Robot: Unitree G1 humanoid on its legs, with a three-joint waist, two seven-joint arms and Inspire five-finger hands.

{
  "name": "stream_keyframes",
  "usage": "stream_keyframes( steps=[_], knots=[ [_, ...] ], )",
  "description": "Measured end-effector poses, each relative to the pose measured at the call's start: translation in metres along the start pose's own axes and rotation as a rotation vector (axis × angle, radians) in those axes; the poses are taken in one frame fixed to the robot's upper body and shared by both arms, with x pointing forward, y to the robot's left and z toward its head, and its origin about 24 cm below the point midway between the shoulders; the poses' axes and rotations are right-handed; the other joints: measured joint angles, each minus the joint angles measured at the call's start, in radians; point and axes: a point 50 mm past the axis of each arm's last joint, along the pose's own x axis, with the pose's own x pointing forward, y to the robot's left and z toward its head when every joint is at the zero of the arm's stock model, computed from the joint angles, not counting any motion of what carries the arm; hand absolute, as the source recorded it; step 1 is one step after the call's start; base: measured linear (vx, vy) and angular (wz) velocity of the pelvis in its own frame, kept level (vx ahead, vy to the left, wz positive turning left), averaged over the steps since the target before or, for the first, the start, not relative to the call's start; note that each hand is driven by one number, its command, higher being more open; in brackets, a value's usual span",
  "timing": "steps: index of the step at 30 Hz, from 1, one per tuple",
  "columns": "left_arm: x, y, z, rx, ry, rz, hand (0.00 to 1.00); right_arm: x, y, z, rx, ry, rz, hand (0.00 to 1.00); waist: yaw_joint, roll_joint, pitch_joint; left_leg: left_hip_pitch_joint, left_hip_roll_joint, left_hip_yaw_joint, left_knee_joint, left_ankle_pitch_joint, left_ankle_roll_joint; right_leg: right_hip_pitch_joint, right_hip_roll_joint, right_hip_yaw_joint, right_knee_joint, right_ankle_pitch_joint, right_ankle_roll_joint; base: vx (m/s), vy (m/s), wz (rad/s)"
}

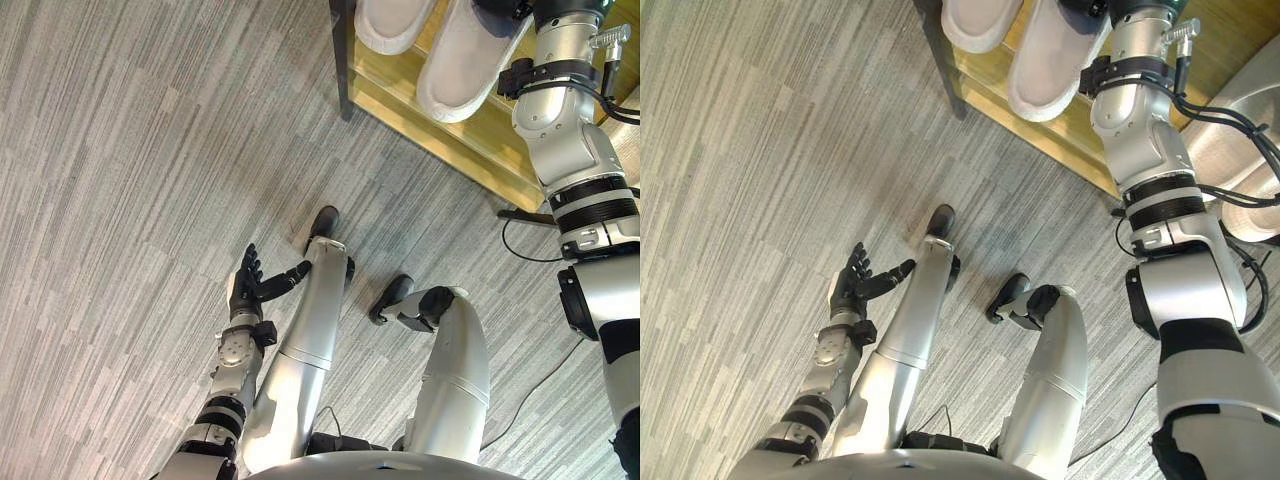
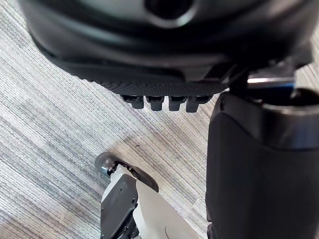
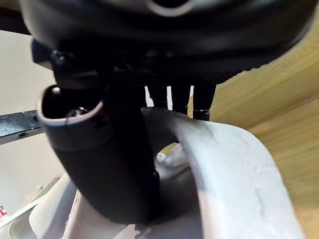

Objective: Organize the slippers on the shoe rack

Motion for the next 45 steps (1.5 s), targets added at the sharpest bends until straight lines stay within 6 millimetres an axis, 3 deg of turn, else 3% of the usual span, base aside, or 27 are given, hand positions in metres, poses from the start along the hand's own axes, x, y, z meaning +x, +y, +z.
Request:
stream_keyframes(
  steps=[10, 18, 27, 36, 45],
  knots=[
    [0.0, 0.003, -0.002, 0.002, 0.012, 0.017, 1.0, -0.001, -0.004, 0.006, 0.053, 0.003, -0.026, 1.0, -0.013, 0.0, 0.0, 0.011, 0.002, 0.002, -0.007, 0.005, -0.002, 0.004, 0.0, 0.003, -0.001, 0.0, 0.0, 0.05, 0.029, 0.0],
    [-0.001, 0.005, -0.005, 0.009, 0.035, 0.03, 1.0, -0.02, 0.006, 0.0, 0.091, 0.027, -0.002, 1.0, -0.018, -0.004, -0.002, 0.042, 0.013, 0.007, -0.015, 0.005, -0.002, 0.031, 0.01, 0.007, -0.014, 0.003, -0.001, 0.05, 0.03, -0.04],
    [-0.001, 0.008, -0.007, 0.015, 0.046, 0.041, 1.0, -0.042, 0.011, 0.012, 0.203, 0.015, -0.01, 1.0, -0.022, -0.01, -0.001, 0.062, 0.03, 0.014, -0.034, 0.005, -0.002, 0.046, 0.023, 0.009, -0.035, 0.01, -0.002, 0.05, 0.022, -0.04],
    [-0.001, 0.013, -0.009, 0.007, 0.065, 0.063, 1.0, -0.068, 0.029, 0.009, 0.303, 0.102, 0.039, 1.0, -0.031, -0.016, 0.0, 0.081, 0.038, 0.016, -0.043, 0.005, -0.002, 0.061, 0.03, 0.009, -0.045, 0.012, -0.003, 0.04, 0.027, -0.02],
    [-0.001, 0.016, -0.009, -0.001, 0.067, 0.081, 1.0, -0.085, 0.013, 0.022, 0.424, 0.091, -0.055, 1.0, -0.039, -0.02, 0.002, 0.084, 0.047, 0.02, -0.048, 0.004, 0.0, 0.067, 0.04, 0.012, -0.063, 0.024, -0.002, 0.05, 0.041, -0.03]
  ],
)
